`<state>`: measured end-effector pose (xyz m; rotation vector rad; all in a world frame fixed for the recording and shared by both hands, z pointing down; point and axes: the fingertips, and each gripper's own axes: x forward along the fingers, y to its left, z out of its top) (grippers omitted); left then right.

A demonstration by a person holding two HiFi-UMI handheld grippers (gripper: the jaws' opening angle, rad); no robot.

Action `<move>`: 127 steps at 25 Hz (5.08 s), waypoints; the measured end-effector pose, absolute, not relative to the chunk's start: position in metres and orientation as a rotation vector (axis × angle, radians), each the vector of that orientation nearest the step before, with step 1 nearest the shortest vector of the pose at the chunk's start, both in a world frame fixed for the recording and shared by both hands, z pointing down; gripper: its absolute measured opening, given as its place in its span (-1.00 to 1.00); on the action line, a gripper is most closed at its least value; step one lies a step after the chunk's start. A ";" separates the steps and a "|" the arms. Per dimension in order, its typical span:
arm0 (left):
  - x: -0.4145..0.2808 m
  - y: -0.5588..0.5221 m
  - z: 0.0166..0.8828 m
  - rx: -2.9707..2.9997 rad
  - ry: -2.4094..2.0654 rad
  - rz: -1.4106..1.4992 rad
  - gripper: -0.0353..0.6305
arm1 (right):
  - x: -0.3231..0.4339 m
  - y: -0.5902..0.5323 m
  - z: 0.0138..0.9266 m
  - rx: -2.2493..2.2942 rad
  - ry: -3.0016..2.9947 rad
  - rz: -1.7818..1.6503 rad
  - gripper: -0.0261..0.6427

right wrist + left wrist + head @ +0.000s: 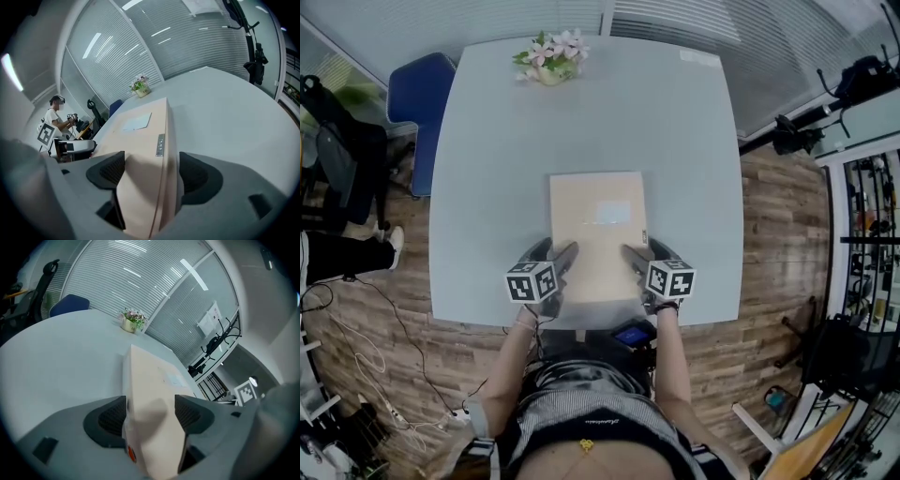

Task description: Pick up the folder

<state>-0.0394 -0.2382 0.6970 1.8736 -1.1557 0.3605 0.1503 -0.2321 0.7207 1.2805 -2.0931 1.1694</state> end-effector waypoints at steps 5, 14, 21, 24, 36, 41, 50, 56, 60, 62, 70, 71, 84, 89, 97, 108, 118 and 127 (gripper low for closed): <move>-0.037 -0.236 0.708 1.877 -1.173 0.439 0.00 | 0.148 -0.232 0.725 1.240 -2.134 1.254 0.10; -0.041 -0.238 0.709 1.877 -1.214 0.460 -0.07 | 0.146 -0.232 0.724 1.266 -2.148 1.197 0.06; -0.043 -0.237 0.704 1.881 -1.232 0.480 -0.09 | 0.143 -0.229 0.719 1.263 -2.143 1.193 0.01; -0.047 -0.236 0.698 1.890 -1.239 0.475 -0.10 | 0.139 -0.226 0.714 1.264 -2.153 1.187 0.00; -0.050 -0.228 0.662 1.942 -1.266 0.414 -0.12 | 0.138 -0.217 0.676 1.308 -2.203 1.114 0.00; -0.055 -0.229 0.639 1.974 -1.290 0.361 -0.13 | 0.135 -0.215 0.655 1.358 -2.235 1.092 0.00; -0.053 -0.238 0.593 2.055 -1.322 0.269 -0.16 | 0.138 -0.221 0.606 1.425 -2.303 0.998 -0.01; -0.055 -0.242 0.550 2.107 -1.365 0.175 -0.16 | 0.137 -0.227 0.558 1.467 -2.367 0.859 -0.01; -0.055 -0.245 0.520 2.157 -1.391 0.118 -0.16 | 0.137 -0.229 0.528 1.493 -2.407 0.789 -0.01; -0.056 -0.245 0.507 2.179 -1.401 0.096 -0.16 | 0.136 -0.230 0.515 1.505 -2.425 0.762 -0.01; -0.058 -0.243 0.463 2.262 -1.435 0.032 -0.17 | 0.134 -0.226 0.475 1.550 -2.488 0.676 -0.02; -0.058 -0.241 0.458 2.270 -1.441 0.027 -0.17 | 0.134 -0.225 0.471 1.553 -2.495 0.665 -0.02; -0.060 -0.226 0.410 2.328 -1.514 -0.065 -0.17 | 0.132 -0.213 0.423 1.573 -2.563 0.519 -0.02; -0.057 -0.220 0.393 2.353 -1.528 -0.103 -0.18 | 0.136 -0.208 0.404 1.587 -2.578 0.450 -0.02; -0.056 -0.215 0.380 2.377 -1.540 -0.127 -0.18 | 0.136 -0.201 0.391 1.602 -2.597 0.407 -0.03; -0.058 -0.211 0.371 2.386 -1.553 -0.144 -0.18 | 0.136 -0.197 0.382 1.609 -2.608 0.376 -0.03; -0.059 -0.212 0.369 2.393 -1.559 -0.146 -0.18 | 0.135 -0.198 0.381 1.607 -2.613 0.375 -0.03; -0.058 -0.211 0.367 2.397 -1.559 -0.150 -0.18 | 0.135 -0.197 0.380 1.615 -2.610 0.360 -0.03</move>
